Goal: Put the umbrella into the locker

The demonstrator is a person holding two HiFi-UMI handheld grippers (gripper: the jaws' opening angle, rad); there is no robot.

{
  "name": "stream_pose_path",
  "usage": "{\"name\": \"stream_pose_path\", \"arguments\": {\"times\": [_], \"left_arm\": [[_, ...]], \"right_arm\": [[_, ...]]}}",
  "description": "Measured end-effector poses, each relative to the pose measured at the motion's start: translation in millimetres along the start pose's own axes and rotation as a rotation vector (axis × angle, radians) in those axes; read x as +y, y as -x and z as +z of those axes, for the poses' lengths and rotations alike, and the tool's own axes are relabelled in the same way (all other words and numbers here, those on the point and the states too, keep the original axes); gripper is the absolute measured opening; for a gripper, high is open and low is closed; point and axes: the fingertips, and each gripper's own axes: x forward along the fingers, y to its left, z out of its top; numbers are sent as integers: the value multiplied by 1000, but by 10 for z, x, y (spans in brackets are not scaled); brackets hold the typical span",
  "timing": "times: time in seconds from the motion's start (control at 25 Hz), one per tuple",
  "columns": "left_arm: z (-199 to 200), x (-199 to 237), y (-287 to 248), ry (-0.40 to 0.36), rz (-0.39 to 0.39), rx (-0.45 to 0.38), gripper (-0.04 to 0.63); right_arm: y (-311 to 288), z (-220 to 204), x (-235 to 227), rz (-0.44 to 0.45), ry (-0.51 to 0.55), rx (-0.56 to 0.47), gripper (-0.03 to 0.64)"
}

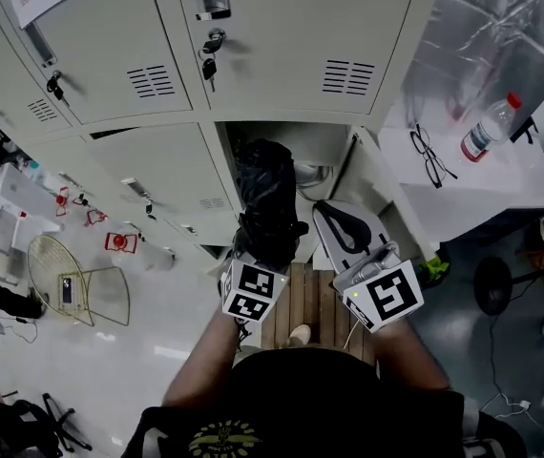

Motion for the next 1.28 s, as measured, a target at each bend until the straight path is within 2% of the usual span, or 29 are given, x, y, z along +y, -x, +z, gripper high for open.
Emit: {"name": "stream_pose_path", "arguments": {"times": [0.2,0.48,0.92,1.28], "left_arm": [[-2,68,-65,19,27,2,266],[-97,72,-141,45,27,18,267],[-86,90,-224,57,-19,-15,268],[-217,287,-427,54,-46,28,268]], "right_arm": [[-14,-34,-56,23,-10,-6,35],[17,-115,-128,13,-27,4,35],[-91,-326,-159,-11,-66,42,35],[-424,-337,-192,5,-95,48,35]]}}
